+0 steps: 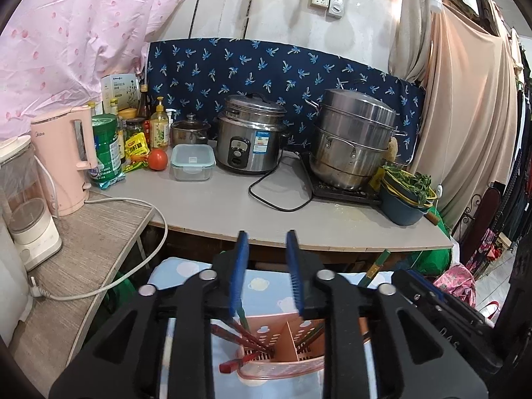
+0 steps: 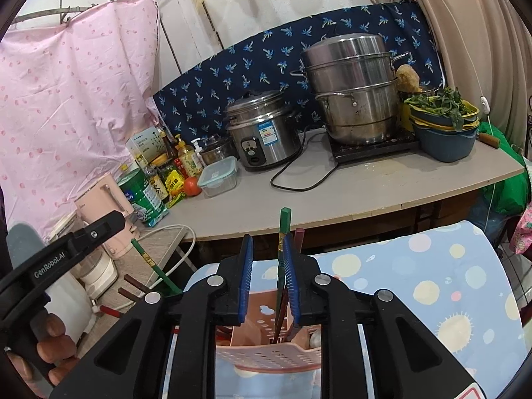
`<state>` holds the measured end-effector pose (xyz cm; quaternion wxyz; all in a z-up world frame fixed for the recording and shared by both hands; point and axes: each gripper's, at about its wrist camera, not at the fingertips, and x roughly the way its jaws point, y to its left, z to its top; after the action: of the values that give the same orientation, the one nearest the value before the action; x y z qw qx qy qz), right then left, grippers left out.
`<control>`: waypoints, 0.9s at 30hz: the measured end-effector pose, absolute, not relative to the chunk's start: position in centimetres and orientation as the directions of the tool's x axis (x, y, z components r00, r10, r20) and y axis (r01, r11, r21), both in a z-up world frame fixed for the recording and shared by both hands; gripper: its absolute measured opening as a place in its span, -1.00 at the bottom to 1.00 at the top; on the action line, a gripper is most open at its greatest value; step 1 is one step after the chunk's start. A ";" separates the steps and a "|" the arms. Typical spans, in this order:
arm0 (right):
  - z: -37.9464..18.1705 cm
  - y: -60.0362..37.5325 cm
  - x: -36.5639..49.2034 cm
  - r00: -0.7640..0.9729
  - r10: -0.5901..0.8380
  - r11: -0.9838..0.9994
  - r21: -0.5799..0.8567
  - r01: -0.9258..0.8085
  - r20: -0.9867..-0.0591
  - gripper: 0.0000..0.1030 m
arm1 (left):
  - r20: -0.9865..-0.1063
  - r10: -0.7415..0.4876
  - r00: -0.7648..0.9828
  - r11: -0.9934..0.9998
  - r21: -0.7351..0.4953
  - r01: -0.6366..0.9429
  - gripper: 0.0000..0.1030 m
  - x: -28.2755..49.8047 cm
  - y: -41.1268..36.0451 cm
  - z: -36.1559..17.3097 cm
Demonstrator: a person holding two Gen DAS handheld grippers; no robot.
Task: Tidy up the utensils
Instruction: 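Open both tools to drop the chopsticks into the basket, then move both open tools back toward the red chopstick and gold spoon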
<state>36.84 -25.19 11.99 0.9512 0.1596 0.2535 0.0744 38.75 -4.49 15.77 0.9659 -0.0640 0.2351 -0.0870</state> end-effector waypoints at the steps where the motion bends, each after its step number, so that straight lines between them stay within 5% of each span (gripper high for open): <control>1: 12.2 -25.3 36.4 0.864 0.220 0.939 0.339 -0.061 -0.453 -0.61 | -0.440 -0.194 0.877 0.978 -0.158 0.137 -0.45 38.4 -4.5 15.9; 8: 13.5 -25.5 32.5 0.870 0.234 0.937 0.341 -0.081 -0.435 -0.50 | -0.431 -0.196 0.881 0.979 -0.144 0.147 -0.28 35.0 -4.5 16.7; 27: 7.9 -24.5 18.5 0.788 0.268 0.934 0.352 -0.070 -0.555 -0.49 | -0.542 -0.204 0.815 0.978 -0.155 0.142 -0.28 22.3 -2.4 10.5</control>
<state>18.50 -24.54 7.90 0.9322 0.1583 0.3128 0.0904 22.34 -2.37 10.50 0.9512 -0.0536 0.2901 -0.0907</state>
